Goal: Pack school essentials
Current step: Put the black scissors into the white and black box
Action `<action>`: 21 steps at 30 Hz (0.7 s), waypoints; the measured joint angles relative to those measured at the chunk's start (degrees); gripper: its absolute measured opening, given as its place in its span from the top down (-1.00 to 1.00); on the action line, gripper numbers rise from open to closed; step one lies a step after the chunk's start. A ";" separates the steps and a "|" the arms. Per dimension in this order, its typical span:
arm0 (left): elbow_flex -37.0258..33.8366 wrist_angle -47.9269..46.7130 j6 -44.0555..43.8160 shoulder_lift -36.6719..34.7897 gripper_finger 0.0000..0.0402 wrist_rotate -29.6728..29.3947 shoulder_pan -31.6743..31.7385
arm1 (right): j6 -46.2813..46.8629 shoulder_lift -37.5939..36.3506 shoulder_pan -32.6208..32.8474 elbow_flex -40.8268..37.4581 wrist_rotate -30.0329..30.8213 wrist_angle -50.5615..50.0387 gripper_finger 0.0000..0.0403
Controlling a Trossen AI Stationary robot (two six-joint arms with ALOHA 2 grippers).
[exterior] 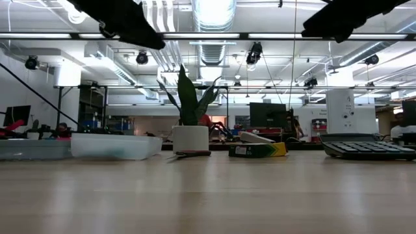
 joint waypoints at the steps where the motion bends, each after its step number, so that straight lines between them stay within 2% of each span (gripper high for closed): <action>1: -1.02 3.77 4.10 0.61 0.47 0.01 -0.35 | 0.55 0.78 0.00 0.00 0.00 1.15 0.05; 3: -2.70 10.78 9.16 1.97 0.47 0.18 -0.49 | 2.37 2.48 0.00 0.00 -0.03 2.84 0.05; 6: -4.19 18.33 10.71 4.03 0.47 0.12 0.03 | 5.05 5.39 0.00 0.00 -0.08 4.92 0.05; 11: -4.67 22.79 17.10 6.06 0.47 0.10 0.35 | 12.45 10.56 -0.02 0.80 -0.03 6.20 0.05; 16: -4.63 29.32 28.01 3.10 0.47 0.12 0.39 | 15.92 16.23 -0.35 4.56 -0.09 6.32 0.05; 21: -4.77 31.86 36.60 -1.67 0.47 0.10 0.52 | 13.14 21.91 -1.71 10.93 -0.51 4.59 0.05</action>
